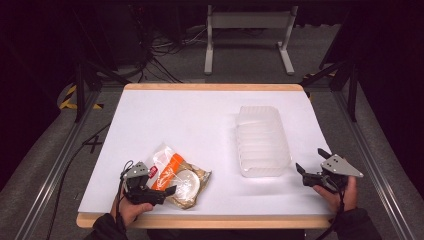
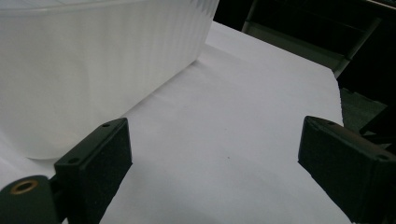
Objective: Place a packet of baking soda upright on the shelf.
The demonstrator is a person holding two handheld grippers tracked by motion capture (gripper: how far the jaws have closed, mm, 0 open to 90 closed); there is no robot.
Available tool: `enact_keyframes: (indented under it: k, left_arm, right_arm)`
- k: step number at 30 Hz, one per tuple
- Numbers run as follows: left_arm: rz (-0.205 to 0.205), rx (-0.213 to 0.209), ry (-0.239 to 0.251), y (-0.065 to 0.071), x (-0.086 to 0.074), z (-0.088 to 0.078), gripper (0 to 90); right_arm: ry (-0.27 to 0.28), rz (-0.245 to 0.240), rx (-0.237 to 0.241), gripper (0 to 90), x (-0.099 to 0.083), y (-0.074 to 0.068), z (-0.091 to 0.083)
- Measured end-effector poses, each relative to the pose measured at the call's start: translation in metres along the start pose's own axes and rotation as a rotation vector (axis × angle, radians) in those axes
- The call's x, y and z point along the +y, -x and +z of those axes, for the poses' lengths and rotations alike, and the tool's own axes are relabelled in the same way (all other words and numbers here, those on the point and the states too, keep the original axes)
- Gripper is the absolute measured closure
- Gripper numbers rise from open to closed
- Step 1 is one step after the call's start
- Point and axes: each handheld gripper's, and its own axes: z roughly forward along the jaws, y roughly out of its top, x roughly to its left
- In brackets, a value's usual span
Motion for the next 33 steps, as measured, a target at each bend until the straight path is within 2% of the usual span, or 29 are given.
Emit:
enact_keyframes:
  k: [2, 5, 7, 8, 10, 13, 15, 16, 17, 18, 21, 24, 27, 32, 33]
  left_arm:
    - [-0.001, 0.001, 0.007, 0.002, 0.003, 0.005, 11.8]
    - [-0.006, 0.036, -0.007, 0.004, 0.009, 0.015, 17.3]
    - [-0.005, 0.047, -0.006, 0.004, 0.011, 0.017, 29.2]
    - [-0.005, 0.061, -0.007, 0.002, 0.013, 0.018, 29.2]
    - [-0.004, 0.064, -0.010, 0.000, 0.015, 0.020, 43.1]
    - [0.023, 0.089, -0.019, 0.001, 0.017, 0.023, 62.0]
    - [0.049, 0.117, 0.002, 0.003, 0.019, 0.023, 71.5]
    - [0.054, 0.116, 0.019, 0.003, 0.019, 0.022, 80.8]
    - [0.062, 0.115, 0.027, 0.003, 0.020, 0.022, 80.8]
    - [0.091, 0.113, 0.039, 0.006, 0.023, 0.023, 83.9]
    - [0.111, 0.102, 0.062, 0.009, 0.026, 0.021, 86.1]
    - [0.163, 0.082, 0.128, 0.018, 0.032, 0.014, 89.4]
    - [0.206, 0.067, 0.165, 0.028, 0.037, 0.008, 89.8]
    - [0.242, 0.033, 0.193, 0.037, 0.045, 0.003, 89.8]
    - [0.275, 0.030, 0.188, 0.040, 0.048, 0.002, 89.9]
  right_arm:
    - [-0.001, -0.001, 0.001, 9.8, 0.000, 0.000, 0.000]
    - [-0.002, 0.001, 0.002, 9.9, 0.000, 0.000, 0.000]
    - [-0.001, 0.000, 0.002, 9.8, 0.000, 0.000, 0.000]
    - [0.000, 0.000, 0.002, 9.9, 0.000, 0.000, 0.000]
    - [0.000, 0.002, 0.001, 9.9, 0.000, 0.001, 0.000]
    - [0.001, 0.004, -0.002, 9.8, 0.000, 0.001, 0.000]
    - [0.003, 0.007, -0.001, 9.8, 0.000, 0.001, 0.000]
    - [0.006, 0.009, -0.001, 9.8, 0.000, 0.001, -0.001]
    - [0.006, 0.009, -0.001, 9.8, 0.000, 0.001, -0.001]
    - [0.006, 0.009, -0.001, 9.8, 0.000, 0.001, -0.001]
    - [0.006, 0.009, 0.001, 9.8, 0.000, 0.001, -0.001]
    - [0.006, 0.009, 0.001, 9.8, 0.000, 0.001, -0.001]
    - [0.006, 0.009, 0.002, 9.8, 0.000, 0.001, -0.001]
    - [0.005, 0.008, 0.001, 9.7, 0.000, 0.001, -0.001]
    - [0.006, 0.009, 0.001, 9.6, 0.000, 0.001, -0.001]
